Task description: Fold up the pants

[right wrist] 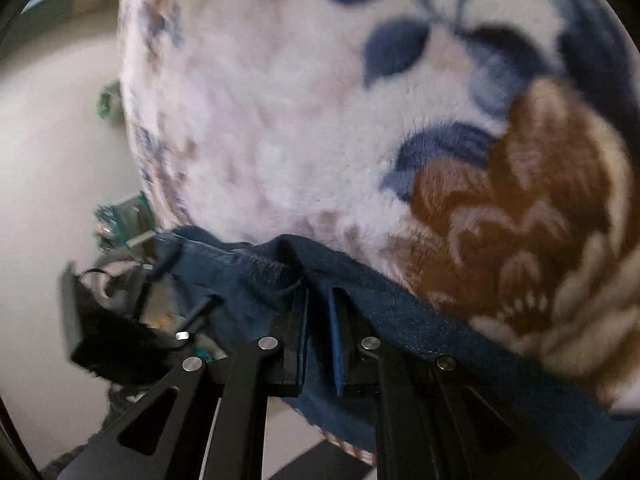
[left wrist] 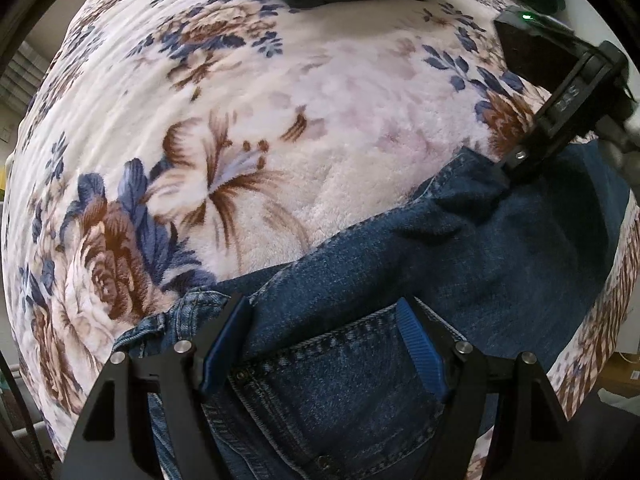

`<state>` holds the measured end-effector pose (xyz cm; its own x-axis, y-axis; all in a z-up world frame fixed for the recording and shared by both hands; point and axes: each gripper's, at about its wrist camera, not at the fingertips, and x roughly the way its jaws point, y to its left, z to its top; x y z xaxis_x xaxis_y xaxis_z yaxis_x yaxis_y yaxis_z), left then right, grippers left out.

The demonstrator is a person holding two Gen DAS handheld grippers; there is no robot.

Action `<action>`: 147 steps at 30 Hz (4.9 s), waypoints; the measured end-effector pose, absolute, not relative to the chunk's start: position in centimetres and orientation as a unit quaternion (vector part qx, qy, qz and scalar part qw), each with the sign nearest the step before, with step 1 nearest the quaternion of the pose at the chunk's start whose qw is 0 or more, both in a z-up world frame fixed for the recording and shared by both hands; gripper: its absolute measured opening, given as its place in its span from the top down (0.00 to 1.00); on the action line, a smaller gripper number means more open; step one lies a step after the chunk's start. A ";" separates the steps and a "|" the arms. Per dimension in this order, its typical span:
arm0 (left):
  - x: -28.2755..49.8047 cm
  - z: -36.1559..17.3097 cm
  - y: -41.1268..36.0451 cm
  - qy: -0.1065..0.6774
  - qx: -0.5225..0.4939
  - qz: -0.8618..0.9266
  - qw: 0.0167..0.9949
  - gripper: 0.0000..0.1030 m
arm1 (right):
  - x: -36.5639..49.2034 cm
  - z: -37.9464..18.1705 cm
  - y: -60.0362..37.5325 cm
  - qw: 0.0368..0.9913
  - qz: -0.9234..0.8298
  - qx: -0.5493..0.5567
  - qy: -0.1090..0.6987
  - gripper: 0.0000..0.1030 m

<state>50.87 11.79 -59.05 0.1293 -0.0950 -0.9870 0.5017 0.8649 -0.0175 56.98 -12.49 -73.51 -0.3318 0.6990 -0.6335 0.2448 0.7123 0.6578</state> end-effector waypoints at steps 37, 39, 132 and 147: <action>50.4 -59.6 11.1 0.617 0.170 -0.189 0.745 0.28 | 53.3 -70.4 -4.2 0.581 0.333 0.040 0.742 0.93; 50.5 -59.6 11.1 0.616 0.166 -0.189 0.746 0.28 | 52.8 -69.6 -5.9 0.604 0.320 0.080 0.725 0.95; 42.8 -59.7 20.2 0.631 -0.281 0.021 0.723 0.28 | 30.6 -67.2 -24.6 0.558 -0.087 0.508 0.650 0.23; 44.2 -60.7 21.1 0.646 -0.266 0.072 0.712 0.38 | 30.7 -69.0 -25.9 0.554 -0.134 0.499 0.653 0.80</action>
